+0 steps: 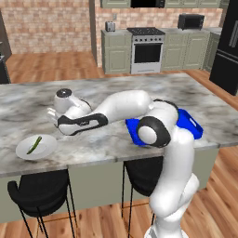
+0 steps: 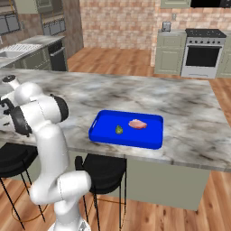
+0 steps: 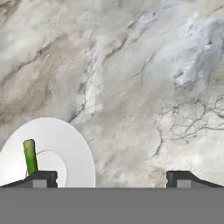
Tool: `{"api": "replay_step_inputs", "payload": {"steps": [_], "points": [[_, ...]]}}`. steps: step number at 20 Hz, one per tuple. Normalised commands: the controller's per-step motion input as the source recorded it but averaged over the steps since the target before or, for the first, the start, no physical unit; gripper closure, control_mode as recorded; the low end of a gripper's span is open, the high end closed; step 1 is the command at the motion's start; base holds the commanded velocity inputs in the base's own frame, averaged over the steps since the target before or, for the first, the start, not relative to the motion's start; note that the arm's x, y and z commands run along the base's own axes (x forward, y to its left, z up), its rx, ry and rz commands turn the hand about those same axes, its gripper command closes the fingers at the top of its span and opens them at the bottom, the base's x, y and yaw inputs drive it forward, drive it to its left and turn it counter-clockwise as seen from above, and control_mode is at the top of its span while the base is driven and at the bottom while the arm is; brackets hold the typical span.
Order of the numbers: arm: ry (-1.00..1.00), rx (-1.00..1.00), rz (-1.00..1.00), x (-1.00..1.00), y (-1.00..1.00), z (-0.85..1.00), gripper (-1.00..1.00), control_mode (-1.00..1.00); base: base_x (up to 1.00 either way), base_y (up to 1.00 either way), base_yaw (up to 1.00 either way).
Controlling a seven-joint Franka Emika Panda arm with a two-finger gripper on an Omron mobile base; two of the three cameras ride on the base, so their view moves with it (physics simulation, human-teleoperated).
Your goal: Create a steak meal by picking up the steak and asparagus from the tray and placing them on the plate. Leave the brussel sprout on the tray.
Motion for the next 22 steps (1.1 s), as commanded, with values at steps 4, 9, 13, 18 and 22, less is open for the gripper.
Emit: {"api": "replay_step_inputs", "payload": {"steps": [4, 9, 13, 18, 22], "points": [[-0.04, 0.35, 0.0, -0.18, -1.0, 0.47, -1.0, -1.0, 0.0, 0.0, 0.0], [-0.01, 0.26, 0.0, -0.09, -1.0, 0.56, -1.0, -1.0, 0.0, 0.0, 0.0], [0.0, 0.22, 0.0, 0.0, -1.0, 0.65, -1.0, -1.0, 0.0, 0.0, 0.0], [0.0, 0.12, 0.0, 0.0, -1.0, 0.51, -1.0, -1.0, 0.0, 0.0, 0.0], [0.04, 0.0, -0.05, 0.0, -1.0, 0.15, -1.0, -1.0, 0.0, 0.0, 0.0]]}}
